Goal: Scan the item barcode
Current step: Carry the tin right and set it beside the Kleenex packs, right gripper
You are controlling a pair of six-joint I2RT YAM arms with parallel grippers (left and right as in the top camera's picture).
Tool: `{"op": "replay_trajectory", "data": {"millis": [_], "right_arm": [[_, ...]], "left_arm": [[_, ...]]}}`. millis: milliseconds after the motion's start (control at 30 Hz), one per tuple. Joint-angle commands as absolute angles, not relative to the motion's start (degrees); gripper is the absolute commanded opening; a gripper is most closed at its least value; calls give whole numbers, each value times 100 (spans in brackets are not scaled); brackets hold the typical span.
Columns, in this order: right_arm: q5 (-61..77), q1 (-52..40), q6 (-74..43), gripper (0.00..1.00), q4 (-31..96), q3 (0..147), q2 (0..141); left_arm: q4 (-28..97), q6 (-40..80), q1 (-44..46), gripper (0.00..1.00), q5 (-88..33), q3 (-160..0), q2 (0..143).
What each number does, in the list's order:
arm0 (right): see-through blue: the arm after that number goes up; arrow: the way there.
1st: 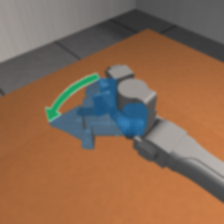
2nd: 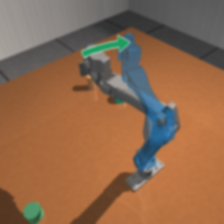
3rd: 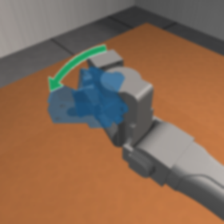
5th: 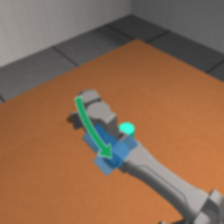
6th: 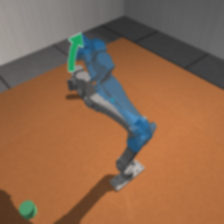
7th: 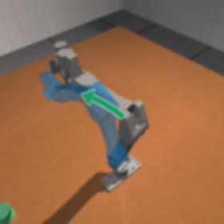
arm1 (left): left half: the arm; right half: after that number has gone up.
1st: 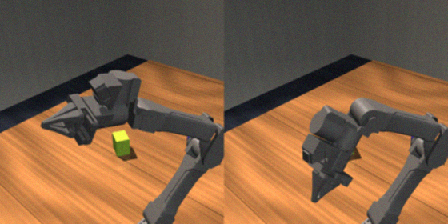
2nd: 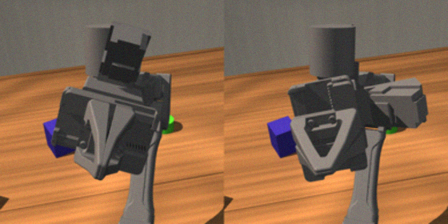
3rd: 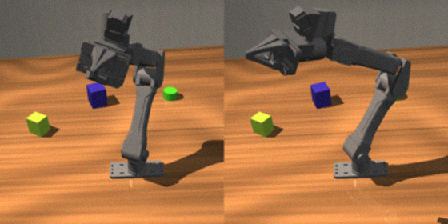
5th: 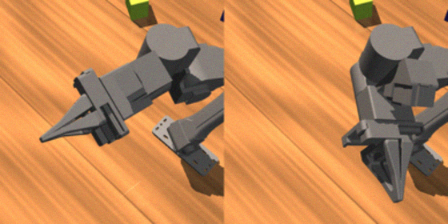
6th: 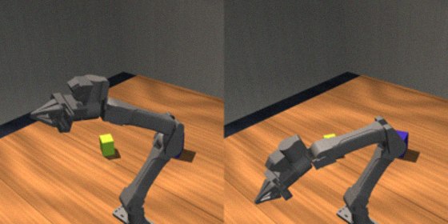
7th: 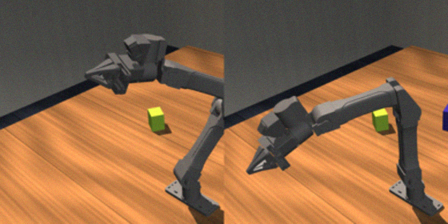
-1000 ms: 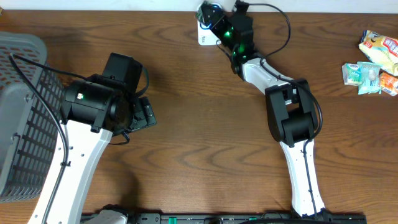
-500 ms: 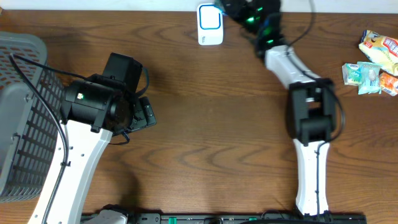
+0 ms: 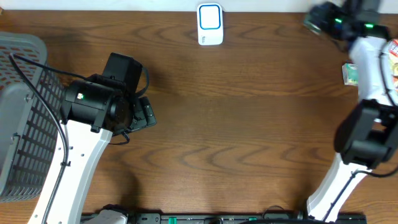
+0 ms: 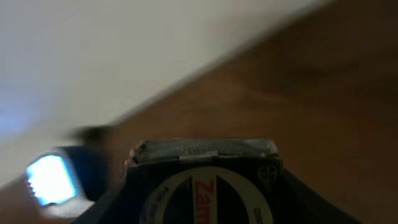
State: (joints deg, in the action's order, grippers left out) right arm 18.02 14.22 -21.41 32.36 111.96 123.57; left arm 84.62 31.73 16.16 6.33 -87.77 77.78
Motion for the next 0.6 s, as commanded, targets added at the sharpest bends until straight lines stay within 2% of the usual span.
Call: {"op": "replay_trajectory", "data": {"millis": [0, 33, 133, 200, 233, 267, 467, 567], "right_arm": [[989, 1732, -1160, 48, 3638, 11198, 12313], [722, 1831, -1079, 51, 3739, 11161, 12313], [8, 2047, -845, 71, 3874, 10989, 12315], [-189, 2128, -637, 84, 3889, 10884, 12322], [-231, 2156, -550, 94, 3909, 10844, 12322], [-257, 2180, -506, 99, 3935, 10809, 12322], [-220, 2204, -657, 99, 4204, 10790, 12263], [217, 2204, -725, 99, 4377, 10790, 12055]], "left_arm": [[8479, 3225, 1592, 98, 648, -8803, 7747], [8477, 3225, 1592, 98, 648, -8803, 7747], [8479, 3225, 1592, 97, 648, -8803, 7747], [8477, 3225, 1592, 98, 648, -8803, 7747], [8479, 3225, 1592, 98, 648, -8803, 7747], [8477, 3225, 1592, 97, 648, -8803, 7747], [8479, 3225, 1592, 97, 648, -8803, 7747], [8477, 3225, 1592, 97, 648, -8803, 7747]]}}
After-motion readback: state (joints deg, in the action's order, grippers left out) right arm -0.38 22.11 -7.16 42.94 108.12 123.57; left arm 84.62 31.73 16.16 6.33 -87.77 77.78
